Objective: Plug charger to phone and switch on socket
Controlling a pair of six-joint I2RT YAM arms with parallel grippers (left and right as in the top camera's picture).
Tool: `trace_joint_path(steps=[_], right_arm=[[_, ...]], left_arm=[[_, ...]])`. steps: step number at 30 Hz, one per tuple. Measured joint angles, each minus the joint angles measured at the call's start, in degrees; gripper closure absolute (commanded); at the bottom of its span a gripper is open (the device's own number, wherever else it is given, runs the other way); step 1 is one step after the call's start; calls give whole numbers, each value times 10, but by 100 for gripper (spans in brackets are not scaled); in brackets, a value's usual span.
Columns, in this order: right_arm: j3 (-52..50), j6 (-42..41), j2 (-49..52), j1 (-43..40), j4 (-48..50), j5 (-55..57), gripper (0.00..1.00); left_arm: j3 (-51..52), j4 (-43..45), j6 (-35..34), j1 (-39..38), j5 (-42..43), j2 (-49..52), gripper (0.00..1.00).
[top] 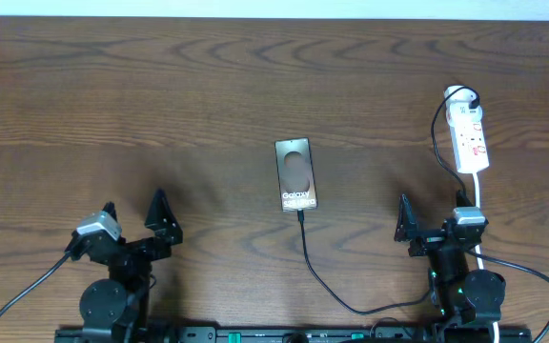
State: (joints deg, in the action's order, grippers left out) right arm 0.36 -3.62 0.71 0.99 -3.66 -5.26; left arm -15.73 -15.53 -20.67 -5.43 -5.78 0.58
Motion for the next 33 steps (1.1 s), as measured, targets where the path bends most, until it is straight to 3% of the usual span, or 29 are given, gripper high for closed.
trace_joint_path(steps=[10, 22, 33], right_arm=[[0, 0, 0, 0, 0, 0, 1], [0, 0, 0, 0, 0, 0, 1], [0, 0, 0, 0, 0, 0, 1]], left_arm=[[44, 75, 96, 10, 6, 0, 2], [142, 176, 137, 19, 8, 0, 2], [154, 188, 197, 20, 14, 0, 2]])
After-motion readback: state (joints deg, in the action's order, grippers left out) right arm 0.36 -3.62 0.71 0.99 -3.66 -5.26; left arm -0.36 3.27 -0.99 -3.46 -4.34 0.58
